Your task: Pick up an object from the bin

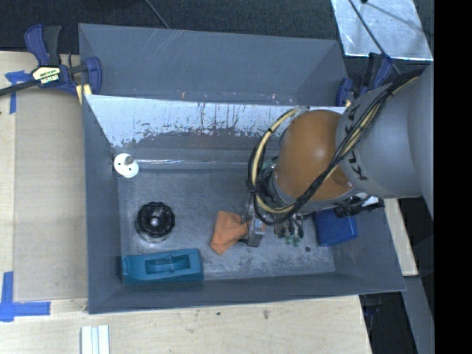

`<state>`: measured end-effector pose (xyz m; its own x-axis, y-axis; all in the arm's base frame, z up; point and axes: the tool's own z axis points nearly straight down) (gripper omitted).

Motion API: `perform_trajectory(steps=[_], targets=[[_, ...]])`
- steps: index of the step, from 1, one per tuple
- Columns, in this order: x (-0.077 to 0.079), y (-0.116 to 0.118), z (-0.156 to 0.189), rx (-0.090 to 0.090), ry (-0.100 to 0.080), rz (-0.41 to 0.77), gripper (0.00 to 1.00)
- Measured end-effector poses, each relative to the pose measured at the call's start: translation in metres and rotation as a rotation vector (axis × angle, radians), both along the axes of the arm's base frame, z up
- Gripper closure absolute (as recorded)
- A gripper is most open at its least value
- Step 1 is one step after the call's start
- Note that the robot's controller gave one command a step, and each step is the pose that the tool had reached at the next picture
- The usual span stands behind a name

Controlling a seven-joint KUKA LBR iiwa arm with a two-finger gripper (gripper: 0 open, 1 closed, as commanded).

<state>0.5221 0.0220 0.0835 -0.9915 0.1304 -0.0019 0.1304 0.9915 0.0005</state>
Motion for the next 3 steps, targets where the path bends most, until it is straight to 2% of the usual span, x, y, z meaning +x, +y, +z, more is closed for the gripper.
perform_trajectory(steps=[1,2,3], targets=[[0.0,0.0,0.0,0.0,0.0,0.0,1.0],[0.018,-0.055,0.212,0.0,0.001,0.023,1.0],[0.019,-0.059,0.228,0.0,0.001,0.025,1.0]])
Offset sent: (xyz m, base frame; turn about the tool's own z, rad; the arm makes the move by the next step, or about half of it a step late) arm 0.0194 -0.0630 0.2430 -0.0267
